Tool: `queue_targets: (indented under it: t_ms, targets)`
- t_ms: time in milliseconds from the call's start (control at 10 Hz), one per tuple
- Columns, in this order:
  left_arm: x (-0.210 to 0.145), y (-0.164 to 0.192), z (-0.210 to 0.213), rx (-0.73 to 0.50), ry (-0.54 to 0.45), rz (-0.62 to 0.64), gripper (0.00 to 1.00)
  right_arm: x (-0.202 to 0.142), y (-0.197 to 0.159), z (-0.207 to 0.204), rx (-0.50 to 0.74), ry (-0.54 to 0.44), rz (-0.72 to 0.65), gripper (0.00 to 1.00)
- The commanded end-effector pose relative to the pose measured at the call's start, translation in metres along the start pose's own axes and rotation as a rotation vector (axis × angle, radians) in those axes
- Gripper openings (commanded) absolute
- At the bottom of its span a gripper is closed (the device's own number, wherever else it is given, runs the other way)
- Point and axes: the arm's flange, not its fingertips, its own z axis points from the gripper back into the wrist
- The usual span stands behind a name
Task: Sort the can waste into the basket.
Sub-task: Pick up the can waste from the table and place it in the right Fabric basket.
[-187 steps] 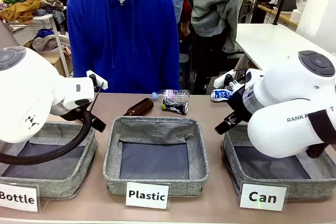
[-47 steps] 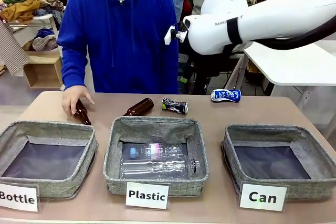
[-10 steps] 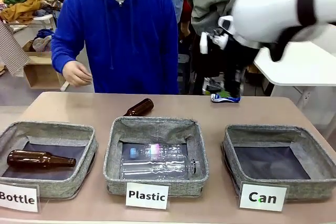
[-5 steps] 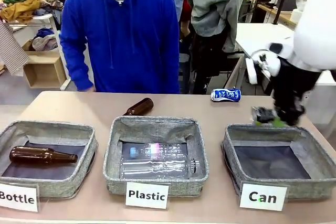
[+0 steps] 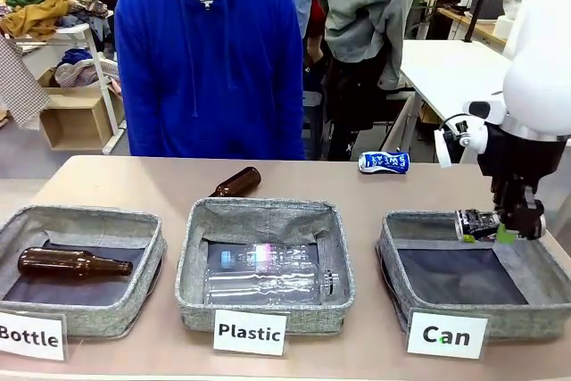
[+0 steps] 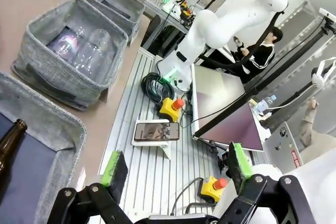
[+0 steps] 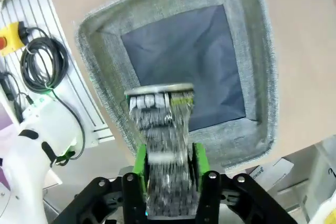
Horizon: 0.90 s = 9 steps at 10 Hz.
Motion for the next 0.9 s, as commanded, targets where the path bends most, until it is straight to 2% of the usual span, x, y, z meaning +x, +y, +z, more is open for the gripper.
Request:
queue_targets:
  t_ms: [0,200,300,400,500,600,700,800]
  targets:
    - [-0.001,-0.003,0.002,-0.010,-0.013,0.004,1.00,0.007,-0.013,0.007,-0.031,-0.043,-0.037,1.00]
    - [-0.001,-0.003,0.002,-0.010,-0.013,0.004,1.00,0.005,-0.023,0.008,-0.032,-0.166,-0.092,1.00]
    - [-0.001,-0.003,0.002,-0.010,-0.013,0.004,1.00,0.001,-0.028,0.011,-0.031,-0.356,-0.184,1.00]
    - [-0.001,-0.003,0.002,-0.010,-0.013,0.004,1.00,-0.004,-0.033,0.010,0.003,-0.530,-0.207,1.00]
    - [-0.001,-0.003,0.002,-0.010,-0.013,0.004,1.00,-0.010,-0.038,0.010,0.070,-0.804,-0.238,1.00]
    - [-0.001,-0.003,0.002,-0.010,-0.013,0.004,1.00,-0.023,-0.055,0.014,0.159,-1.168,-0.447,1.00]
    - [-0.001,-0.003,0.002,-0.010,-0.013,0.004,1.00,-0.031,-0.068,0.019,0.263,-1.517,-0.443,1.00]
    - [-0.001,-0.003,0.002,-0.010,-0.013,0.004,1.00,-0.040,-0.080,0.016,0.401,-1.701,-0.429,1.00]
